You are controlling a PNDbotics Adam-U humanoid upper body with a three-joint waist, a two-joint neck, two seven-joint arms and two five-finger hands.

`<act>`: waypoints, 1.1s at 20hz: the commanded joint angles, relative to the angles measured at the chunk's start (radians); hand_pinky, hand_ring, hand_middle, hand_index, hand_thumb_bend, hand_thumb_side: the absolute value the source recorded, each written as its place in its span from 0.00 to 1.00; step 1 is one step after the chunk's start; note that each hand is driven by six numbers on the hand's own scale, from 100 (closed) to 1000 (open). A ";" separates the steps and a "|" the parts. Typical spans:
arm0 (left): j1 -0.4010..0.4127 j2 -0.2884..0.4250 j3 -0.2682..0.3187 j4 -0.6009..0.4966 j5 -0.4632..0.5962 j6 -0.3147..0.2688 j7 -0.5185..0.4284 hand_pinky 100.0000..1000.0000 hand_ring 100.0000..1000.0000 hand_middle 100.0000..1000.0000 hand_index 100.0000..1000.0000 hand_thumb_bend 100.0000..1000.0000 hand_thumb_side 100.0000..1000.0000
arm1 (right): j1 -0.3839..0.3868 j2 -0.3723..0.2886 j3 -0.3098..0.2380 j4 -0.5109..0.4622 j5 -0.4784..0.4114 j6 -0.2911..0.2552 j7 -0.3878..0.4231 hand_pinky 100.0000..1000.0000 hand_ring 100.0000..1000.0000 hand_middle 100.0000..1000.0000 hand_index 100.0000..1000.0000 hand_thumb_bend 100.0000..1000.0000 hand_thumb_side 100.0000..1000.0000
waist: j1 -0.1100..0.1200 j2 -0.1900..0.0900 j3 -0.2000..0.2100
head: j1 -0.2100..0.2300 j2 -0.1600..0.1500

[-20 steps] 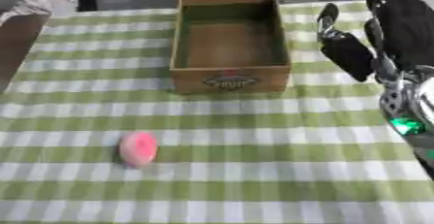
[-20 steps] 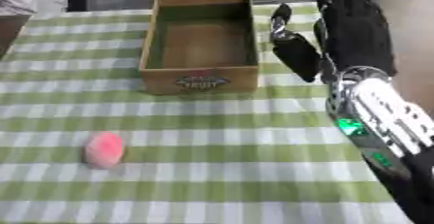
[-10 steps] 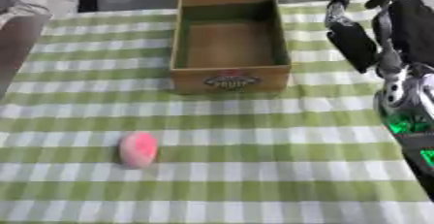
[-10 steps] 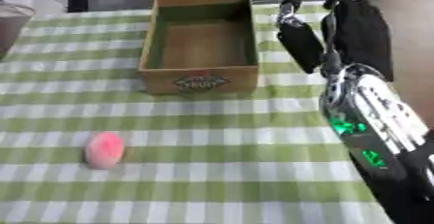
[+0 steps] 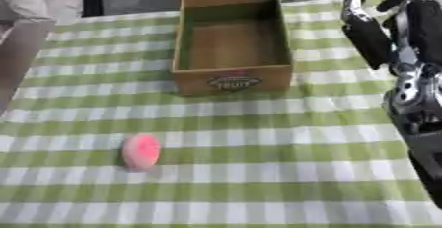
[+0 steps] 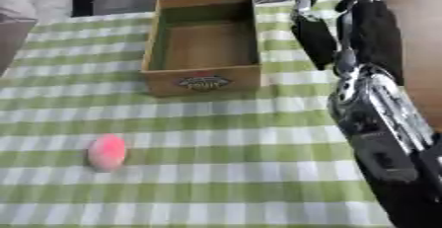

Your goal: Pick up objects on the table and place them in the box.

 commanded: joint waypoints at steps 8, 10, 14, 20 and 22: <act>0.013 0.244 -0.172 0.124 -0.131 -0.113 -0.128 0.54 0.60 0.61 0.85 0.00 0.72 | 0.010 0.037 -0.045 -0.020 -0.134 -0.110 -0.133 0.81 0.61 0.63 0.89 0.00 0.96 | 0.006 -0.018 -0.014 | 0.014 0.008; -0.005 0.287 -0.204 0.167 -0.157 -0.135 -0.154 0.55 0.60 0.60 0.85 0.02 0.78 | 0.016 0.047 -0.051 -0.020 -0.160 -0.137 -0.159 0.81 0.61 0.63 0.89 0.00 0.96 | 0.004 -0.017 -0.016 | 0.015 0.011; -0.064 0.374 -0.272 0.254 -0.210 -0.188 -0.207 0.58 0.63 0.62 0.86 0.24 0.95 | 0.026 0.061 -0.059 -0.020 -0.214 -0.187 -0.213 0.81 0.61 0.63 0.89 0.00 0.96 | -0.006 -0.017 -0.022 | 0.011 0.030; -0.150 0.505 -0.320 0.361 -0.291 -0.268 -0.232 0.60 0.64 0.63 0.85 0.23 1.00 | 0.031 0.080 -0.060 -0.020 -0.294 -0.233 -0.293 0.81 0.61 0.63 0.89 0.00 0.96 | -0.032 -0.016 -0.032 | 0.008 0.039; -0.164 0.538 -0.341 0.376 -0.318 -0.295 -0.207 0.59 0.64 0.62 0.85 0.26 1.00 | 0.032 0.085 -0.060 -0.020 -0.321 -0.246 -0.320 0.81 0.61 0.63 0.89 0.00 0.96 | -0.039 -0.016 -0.035 | 0.015 0.037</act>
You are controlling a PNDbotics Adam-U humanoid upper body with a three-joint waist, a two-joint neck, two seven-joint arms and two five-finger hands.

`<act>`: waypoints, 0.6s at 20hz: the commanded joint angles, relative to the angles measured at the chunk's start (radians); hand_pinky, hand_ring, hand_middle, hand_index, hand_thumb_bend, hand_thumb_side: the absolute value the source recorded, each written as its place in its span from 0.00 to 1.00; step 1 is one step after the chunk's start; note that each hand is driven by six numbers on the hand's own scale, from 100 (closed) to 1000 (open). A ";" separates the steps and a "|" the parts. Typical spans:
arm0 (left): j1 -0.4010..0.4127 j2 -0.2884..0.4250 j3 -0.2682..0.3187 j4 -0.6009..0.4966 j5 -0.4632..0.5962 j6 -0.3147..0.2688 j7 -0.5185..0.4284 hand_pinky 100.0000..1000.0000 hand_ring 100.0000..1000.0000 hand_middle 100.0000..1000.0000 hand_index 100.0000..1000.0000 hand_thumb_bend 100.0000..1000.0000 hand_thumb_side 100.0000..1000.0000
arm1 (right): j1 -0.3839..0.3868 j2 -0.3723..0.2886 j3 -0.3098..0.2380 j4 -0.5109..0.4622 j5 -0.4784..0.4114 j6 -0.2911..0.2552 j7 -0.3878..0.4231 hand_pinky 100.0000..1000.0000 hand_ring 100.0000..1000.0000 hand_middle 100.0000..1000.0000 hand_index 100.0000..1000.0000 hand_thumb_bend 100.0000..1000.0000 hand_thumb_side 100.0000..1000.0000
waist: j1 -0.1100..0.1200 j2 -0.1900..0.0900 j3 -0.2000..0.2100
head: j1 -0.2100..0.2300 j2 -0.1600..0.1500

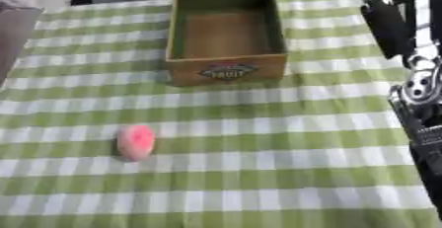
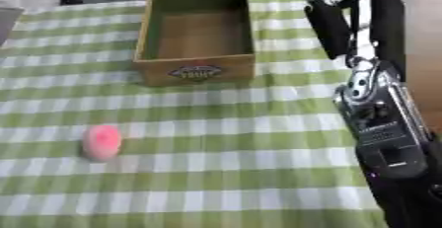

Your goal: Pick up objects on the table and place them in the box.

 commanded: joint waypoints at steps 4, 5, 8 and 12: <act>-0.042 0.092 -0.057 0.035 -0.085 -0.215 -0.075 0.59 0.64 0.62 0.84 0.30 1.00 | -0.002 0.005 -0.004 -0.020 -0.088 -0.040 -0.087 0.81 0.61 0.63 0.89 0.00 0.96 | -0.010 -0.017 -0.002 | 0.014 0.003; -0.047 0.088 -0.068 0.040 -0.099 -0.221 -0.068 0.59 0.64 0.61 0.84 0.31 1.00 | -0.001 0.007 -0.002 -0.020 -0.103 -0.046 -0.101 0.81 0.61 0.63 0.89 0.00 0.95 | -0.011 -0.017 -0.002 | 0.016 0.003; -0.066 0.069 -0.100 0.051 -0.143 -0.226 -0.046 0.57 0.63 0.60 0.84 0.23 1.00 | 0.005 0.007 0.004 -0.020 -0.147 -0.061 -0.145 0.81 0.61 0.62 0.89 0.00 0.96 | -0.015 -0.017 -0.001 | 0.018 0.002; -0.108 0.017 -0.136 0.044 -0.201 -0.223 -0.028 0.56 0.62 0.60 0.86 0.29 1.00 | 0.012 0.005 0.012 -0.020 -0.204 -0.079 -0.202 0.81 0.61 0.62 0.88 0.00 0.96 | -0.019 -0.019 0.002 | 0.019 -0.002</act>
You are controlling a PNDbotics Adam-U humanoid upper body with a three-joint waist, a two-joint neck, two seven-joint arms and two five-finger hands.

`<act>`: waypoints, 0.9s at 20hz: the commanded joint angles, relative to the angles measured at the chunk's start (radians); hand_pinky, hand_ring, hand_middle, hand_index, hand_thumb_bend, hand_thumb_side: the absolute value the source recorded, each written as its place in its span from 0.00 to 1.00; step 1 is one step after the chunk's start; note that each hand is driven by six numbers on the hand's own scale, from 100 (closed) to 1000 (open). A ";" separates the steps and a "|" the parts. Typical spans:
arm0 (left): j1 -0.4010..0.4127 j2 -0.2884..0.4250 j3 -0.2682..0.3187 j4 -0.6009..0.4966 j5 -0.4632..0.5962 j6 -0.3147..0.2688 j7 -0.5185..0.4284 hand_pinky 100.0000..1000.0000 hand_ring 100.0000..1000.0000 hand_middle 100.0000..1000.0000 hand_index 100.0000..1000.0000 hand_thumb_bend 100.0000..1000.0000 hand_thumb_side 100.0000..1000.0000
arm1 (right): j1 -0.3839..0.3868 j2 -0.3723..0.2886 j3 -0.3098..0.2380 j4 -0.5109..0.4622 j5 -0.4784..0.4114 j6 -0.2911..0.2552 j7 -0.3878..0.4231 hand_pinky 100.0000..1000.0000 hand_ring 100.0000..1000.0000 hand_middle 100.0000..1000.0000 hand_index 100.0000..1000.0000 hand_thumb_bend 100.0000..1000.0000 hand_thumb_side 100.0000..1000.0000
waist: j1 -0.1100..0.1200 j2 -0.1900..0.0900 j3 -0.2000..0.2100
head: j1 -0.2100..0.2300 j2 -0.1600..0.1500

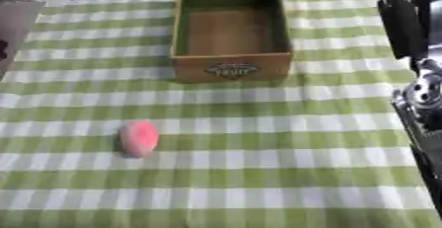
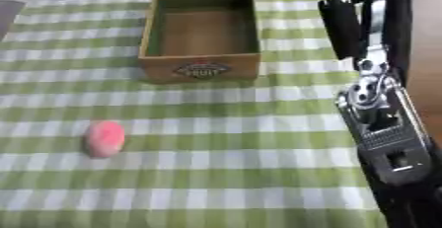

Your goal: Pick up objects on the table and place them in the box.

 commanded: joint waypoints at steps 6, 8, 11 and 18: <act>-0.095 -0.070 -0.063 -0.032 -0.115 -0.159 -0.125 0.58 0.64 0.61 0.87 0.26 1.00 | 0.002 -0.020 0.021 -0.020 -0.118 -0.036 -0.117 0.81 0.61 0.62 0.88 0.00 0.96 | -0.002 -0.022 0.010 | 0.004 -0.009; -0.116 -0.085 -0.085 -0.027 -0.139 -0.172 -0.128 0.58 0.64 0.61 0.87 0.25 1.00 | 0.006 -0.025 0.027 -0.020 -0.146 -0.045 -0.145 0.81 0.61 0.62 0.88 0.00 0.96 | -0.001 -0.023 0.012 | 0.005 -0.010; -0.147 -0.108 -0.113 -0.008 -0.172 -0.190 -0.134 0.59 0.65 0.62 0.88 0.24 1.00 | 0.010 -0.029 0.038 -0.020 -0.189 -0.059 -0.188 0.81 0.61 0.62 0.88 0.00 0.96 | -0.001 -0.025 0.013 | 0.009 -0.012; -0.189 -0.162 -0.158 0.052 -0.252 -0.240 -0.171 0.63 0.69 0.66 0.91 0.32 1.00 | 0.013 -0.049 0.058 -0.020 -0.299 -0.096 -0.284 0.81 0.61 0.62 0.88 0.00 0.96 | 0.001 -0.026 0.013 | 0.009 -0.015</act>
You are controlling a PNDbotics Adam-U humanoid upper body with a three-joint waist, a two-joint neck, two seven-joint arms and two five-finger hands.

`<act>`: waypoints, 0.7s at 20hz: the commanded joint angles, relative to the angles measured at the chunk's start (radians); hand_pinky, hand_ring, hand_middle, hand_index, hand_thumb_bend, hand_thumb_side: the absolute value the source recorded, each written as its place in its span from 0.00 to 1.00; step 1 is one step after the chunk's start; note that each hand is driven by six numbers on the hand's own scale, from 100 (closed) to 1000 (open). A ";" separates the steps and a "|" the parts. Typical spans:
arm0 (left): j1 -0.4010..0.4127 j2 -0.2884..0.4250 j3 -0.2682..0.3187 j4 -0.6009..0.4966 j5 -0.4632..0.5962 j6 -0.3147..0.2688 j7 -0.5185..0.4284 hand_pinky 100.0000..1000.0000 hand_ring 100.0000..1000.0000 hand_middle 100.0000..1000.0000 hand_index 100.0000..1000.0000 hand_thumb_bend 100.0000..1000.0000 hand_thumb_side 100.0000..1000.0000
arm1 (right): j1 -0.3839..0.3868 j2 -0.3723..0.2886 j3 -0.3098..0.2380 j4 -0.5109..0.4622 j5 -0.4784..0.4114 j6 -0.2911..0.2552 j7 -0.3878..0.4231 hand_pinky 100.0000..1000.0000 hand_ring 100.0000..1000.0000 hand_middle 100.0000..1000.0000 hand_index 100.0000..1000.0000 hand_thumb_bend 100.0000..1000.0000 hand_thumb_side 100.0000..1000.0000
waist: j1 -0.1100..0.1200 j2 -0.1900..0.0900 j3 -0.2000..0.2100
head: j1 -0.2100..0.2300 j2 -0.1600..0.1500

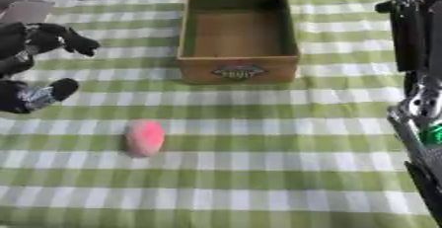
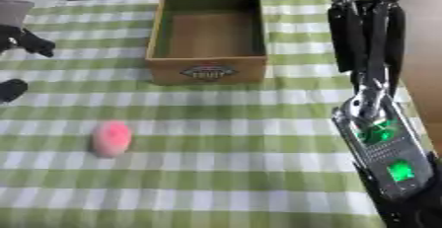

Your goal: Pick up objects on the table and place them in the box.

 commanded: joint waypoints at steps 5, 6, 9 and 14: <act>-0.028 -0.024 -0.037 0.022 -0.089 -0.224 -0.273 0.68 0.73 0.67 0.90 0.51 0.95 | -0.003 -0.031 0.009 -0.020 -0.067 0.024 -0.109 0.81 0.61 0.62 0.89 0.00 0.96 | 0.003 -0.021 0.003 | 0.000 -0.011; -0.029 -0.026 -0.046 0.023 -0.100 -0.224 -0.289 0.70 0.74 0.67 0.91 0.52 0.90 | -0.002 -0.032 0.010 -0.020 -0.069 0.023 -0.112 0.81 0.61 0.62 0.88 0.00 0.96 | 0.004 -0.021 0.003 | 0.001 -0.011; -0.032 -0.028 -0.074 0.027 -0.124 -0.224 -0.335 0.71 0.75 0.67 0.93 0.50 0.85 | 0.000 -0.033 0.013 -0.020 -0.073 0.020 -0.116 0.82 0.61 0.62 0.88 0.00 0.96 | 0.006 -0.021 0.004 | -0.001 -0.012; -0.050 -0.018 -0.115 0.049 -0.147 -0.224 -0.373 0.72 0.76 0.69 0.99 0.49 0.77 | 0.006 -0.036 0.016 -0.020 -0.076 0.017 -0.119 0.82 0.61 0.62 0.88 0.00 0.96 | 0.010 -0.023 0.013 | -0.006 -0.008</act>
